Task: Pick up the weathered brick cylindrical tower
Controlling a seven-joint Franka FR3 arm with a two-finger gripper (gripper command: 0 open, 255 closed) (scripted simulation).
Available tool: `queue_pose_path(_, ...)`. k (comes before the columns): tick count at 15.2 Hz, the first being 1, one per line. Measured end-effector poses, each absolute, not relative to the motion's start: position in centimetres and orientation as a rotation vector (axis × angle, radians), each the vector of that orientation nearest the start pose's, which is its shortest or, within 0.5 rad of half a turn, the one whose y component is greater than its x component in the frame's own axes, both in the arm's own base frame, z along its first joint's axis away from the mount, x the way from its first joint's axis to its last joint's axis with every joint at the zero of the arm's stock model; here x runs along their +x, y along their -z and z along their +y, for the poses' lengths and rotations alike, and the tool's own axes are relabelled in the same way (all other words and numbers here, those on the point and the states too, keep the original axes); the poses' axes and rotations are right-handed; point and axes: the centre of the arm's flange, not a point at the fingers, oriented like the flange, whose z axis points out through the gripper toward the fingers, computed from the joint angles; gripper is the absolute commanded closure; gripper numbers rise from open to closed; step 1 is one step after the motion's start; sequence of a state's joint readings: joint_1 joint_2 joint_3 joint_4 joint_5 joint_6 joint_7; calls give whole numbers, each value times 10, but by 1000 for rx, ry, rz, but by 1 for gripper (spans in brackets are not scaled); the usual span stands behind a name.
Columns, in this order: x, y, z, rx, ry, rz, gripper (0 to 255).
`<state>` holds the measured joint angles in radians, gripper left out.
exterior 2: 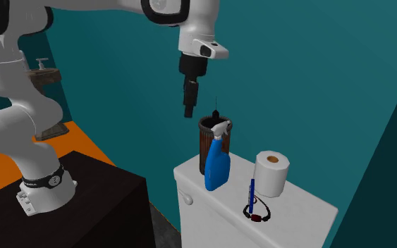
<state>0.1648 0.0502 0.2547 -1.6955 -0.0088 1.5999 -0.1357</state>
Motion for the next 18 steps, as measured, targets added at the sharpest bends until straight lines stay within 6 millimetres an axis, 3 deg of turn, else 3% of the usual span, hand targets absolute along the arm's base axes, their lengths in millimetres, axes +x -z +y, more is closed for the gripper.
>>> queue_pose_path(10, 572, -535, 347, -2918, -248, -1254, 0)
queue_pose_path(18, 576, -502, 357, -2909, -250, -1282, 0)
